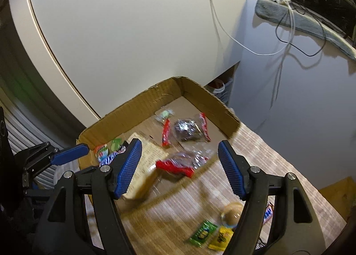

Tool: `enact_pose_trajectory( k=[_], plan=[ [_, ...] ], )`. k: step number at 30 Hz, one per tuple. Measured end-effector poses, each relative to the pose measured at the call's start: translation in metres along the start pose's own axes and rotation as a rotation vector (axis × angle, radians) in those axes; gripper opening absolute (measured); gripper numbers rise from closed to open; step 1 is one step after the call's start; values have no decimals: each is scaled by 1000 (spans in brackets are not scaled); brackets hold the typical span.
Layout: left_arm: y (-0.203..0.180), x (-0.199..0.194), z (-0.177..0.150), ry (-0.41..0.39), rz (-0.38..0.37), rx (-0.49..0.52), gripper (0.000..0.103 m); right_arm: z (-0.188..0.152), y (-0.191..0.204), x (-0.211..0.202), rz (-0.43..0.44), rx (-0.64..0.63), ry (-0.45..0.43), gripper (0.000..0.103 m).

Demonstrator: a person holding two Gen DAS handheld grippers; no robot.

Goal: Organize snacks
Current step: 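Move both grippers back over the remaining snacks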

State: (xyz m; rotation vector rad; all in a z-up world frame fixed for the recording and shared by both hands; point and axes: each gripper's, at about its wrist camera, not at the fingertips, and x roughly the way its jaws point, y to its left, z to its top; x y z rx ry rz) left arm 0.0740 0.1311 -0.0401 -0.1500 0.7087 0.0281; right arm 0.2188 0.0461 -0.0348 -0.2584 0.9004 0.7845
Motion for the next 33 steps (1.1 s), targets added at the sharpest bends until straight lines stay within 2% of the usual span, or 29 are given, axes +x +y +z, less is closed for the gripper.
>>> enact_pose_trajectory(
  k=[9, 18, 25, 31, 33],
  plan=[
    [-38, 1, -5, 18, -62, 43, 35, -37, -43, -43, -68, 33, -2, 74],
    [-88, 19, -18, 84, -141, 105, 35, -90, -102, -72, -131, 118, 34, 74],
    [-112, 43, -32, 174, -190, 114, 35, -124, -122, -70, -111, 113, 90, 74],
    [-119, 66, -38, 249, -185, 115, 34, -144, -117, -53, -88, 33, 158, 74],
    [-120, 74, -39, 270, -179, 112, 30, -148, -116, -47, -86, 18, 173, 74]
  ],
)
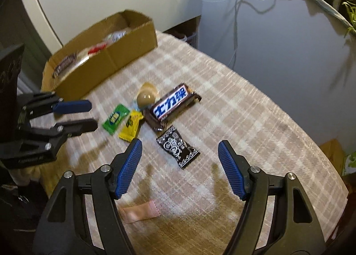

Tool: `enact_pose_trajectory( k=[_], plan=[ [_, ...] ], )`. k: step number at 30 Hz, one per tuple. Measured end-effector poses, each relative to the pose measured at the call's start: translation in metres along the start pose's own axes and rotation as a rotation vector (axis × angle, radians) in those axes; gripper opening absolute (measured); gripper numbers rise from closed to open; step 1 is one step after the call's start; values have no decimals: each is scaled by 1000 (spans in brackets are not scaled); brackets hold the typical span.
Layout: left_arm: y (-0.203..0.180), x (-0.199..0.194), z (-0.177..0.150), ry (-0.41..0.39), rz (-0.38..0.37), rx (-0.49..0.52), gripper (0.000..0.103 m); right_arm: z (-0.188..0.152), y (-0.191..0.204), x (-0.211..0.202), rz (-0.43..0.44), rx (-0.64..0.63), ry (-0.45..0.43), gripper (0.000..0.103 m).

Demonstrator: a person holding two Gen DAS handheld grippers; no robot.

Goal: Organize snacks
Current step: 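Move both grippers back over the remaining snacks, then grasp the second green candy with left gripper while right grasps the black packet, then carry the green candy with left gripper while right carries the black packet to the box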

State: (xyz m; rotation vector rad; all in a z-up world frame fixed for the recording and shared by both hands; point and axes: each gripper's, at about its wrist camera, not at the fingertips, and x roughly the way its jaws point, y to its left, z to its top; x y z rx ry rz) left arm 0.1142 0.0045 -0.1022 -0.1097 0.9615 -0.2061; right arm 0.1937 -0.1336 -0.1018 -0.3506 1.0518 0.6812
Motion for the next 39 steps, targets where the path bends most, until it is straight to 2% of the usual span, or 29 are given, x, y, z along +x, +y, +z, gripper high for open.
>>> enact_pose_trajectory(
  k=[5, 11, 13, 16, 18, 20, 25, 33, 39],
  plan=[
    [-3, 17, 2, 35, 22, 9, 30, -2, 1, 13, 8, -21, 22, 67],
    [-7, 29, 3, 55, 55, 32, 30, -2, 5, 27, 3, -62, 57, 65],
    [-8, 32, 2, 61, 63, 40, 30, -1, 6, 31, -3, -75, 65, 57],
    [-13, 33, 2, 59, 81, 71, 30, 1, 7, 39, -6, -84, 83, 51],
    [-14, 34, 3, 59, 95, 84, 22, 1, 7, 43, -14, -90, 94, 51],
    [-13, 35, 3, 57, 99, 93, 21, 1, 9, 43, -19, -99, 94, 50],
    [-14, 35, 1, 47, 111, 107, 19, 0, 12, 42, -28, -105, 96, 26],
    [-13, 25, -1, 19, 93, 92, 18, -5, 10, 32, -34, -70, 80, 25],
    [-10, 0, 1, -33, 72, 78, 18, -6, 14, 2, -35, -48, 23, 25]
  ],
)
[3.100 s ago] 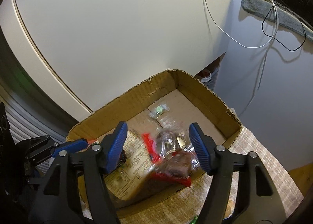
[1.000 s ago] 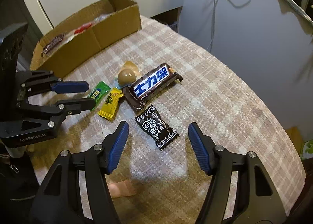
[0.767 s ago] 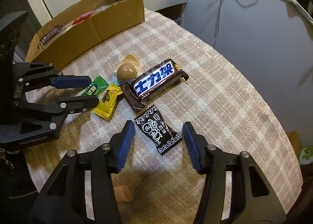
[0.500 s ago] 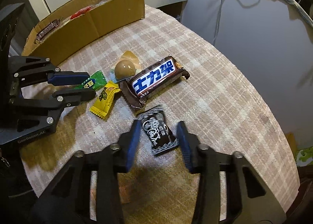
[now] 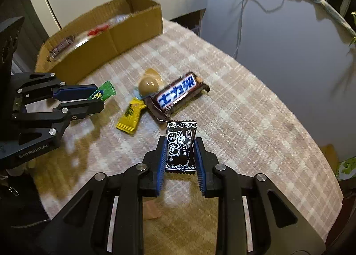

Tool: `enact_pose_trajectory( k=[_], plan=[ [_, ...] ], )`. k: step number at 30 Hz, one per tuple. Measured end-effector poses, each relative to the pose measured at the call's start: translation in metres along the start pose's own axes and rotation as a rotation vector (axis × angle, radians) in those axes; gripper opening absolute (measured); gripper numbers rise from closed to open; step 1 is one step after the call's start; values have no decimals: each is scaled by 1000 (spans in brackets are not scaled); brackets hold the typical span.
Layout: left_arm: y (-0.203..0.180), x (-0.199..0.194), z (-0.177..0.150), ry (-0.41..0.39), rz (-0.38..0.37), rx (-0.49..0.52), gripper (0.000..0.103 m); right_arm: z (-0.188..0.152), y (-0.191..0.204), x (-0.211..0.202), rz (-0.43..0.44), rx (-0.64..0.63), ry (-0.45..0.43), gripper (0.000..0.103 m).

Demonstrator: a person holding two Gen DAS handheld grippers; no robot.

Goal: Organize snacks
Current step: 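Carry the green candy with left gripper while right carries the black packet to the box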

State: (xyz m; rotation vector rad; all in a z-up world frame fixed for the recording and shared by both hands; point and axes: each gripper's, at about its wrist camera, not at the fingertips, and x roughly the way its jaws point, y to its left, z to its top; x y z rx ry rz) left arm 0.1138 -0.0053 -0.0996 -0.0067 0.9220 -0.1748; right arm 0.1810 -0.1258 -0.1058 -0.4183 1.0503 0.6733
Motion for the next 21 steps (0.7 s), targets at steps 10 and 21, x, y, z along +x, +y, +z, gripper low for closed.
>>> enact_pose_trajectory(
  k=[10, 21],
  plan=[
    [23, -48, 1, -105, 6, -35, 18, 24, 25, -38, 5, -1, -100, 25],
    [79, -80, -6, -169, 66, -110, 18, 84, 70, -39, 51, -46, -175, 25]
  ],
)
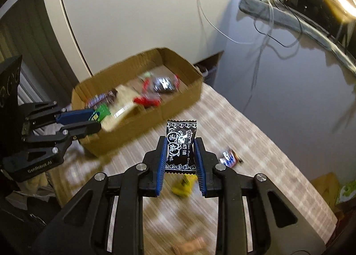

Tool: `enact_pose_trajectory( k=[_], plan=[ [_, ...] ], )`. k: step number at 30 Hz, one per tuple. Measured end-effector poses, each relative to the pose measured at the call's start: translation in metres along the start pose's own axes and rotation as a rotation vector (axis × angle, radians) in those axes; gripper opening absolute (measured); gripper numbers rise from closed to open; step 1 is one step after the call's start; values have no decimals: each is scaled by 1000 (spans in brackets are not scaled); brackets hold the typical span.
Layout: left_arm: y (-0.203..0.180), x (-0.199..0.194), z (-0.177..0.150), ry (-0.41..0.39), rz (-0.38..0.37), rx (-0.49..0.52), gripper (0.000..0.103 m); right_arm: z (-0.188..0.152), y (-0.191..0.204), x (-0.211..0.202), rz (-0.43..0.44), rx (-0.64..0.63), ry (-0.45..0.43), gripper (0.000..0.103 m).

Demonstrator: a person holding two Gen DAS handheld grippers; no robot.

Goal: Organize snacks
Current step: 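Carry the green candy with left gripper while right carries the black packet to the box, then open both grippers to release the snacks into the box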

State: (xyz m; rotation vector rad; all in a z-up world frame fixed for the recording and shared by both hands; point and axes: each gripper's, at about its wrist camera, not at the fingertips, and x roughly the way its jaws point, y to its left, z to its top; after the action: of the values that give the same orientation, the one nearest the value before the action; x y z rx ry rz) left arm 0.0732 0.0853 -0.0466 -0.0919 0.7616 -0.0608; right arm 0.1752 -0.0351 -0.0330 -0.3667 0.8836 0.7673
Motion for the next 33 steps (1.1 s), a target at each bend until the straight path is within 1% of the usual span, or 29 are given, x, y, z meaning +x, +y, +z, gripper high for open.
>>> enact_pose_trajectory(
  k=[6, 14, 20, 21, 30, 32, 33],
  plan=[
    [27, -3, -1, -11, 28, -36, 18, 27, 19, 25, 44, -17, 1, 25],
    [53, 2, -3, -1, 44, -75, 18, 51, 42, 57, 83, -41, 27, 25],
    [64, 6, -3, 3, 52, -93, 18, 60, 49, 77, 96, -56, 50, 25],
    [65, 6, -3, 4, 51, -96, 18, 61, 49, 80, 118, -52, 34, 25],
    [71, 10, -2, 14, 61, -107, 20, 67, 53, 97, 117, -57, 55, 25],
    [72, 11, -2, 15, 67, -110, 21, 69, 53, 98, 101, -55, 70, 28],
    [72, 12, -1, 17, 65, -112, 21, 69, 52, 98, 97, -55, 69, 38]
  ],
)
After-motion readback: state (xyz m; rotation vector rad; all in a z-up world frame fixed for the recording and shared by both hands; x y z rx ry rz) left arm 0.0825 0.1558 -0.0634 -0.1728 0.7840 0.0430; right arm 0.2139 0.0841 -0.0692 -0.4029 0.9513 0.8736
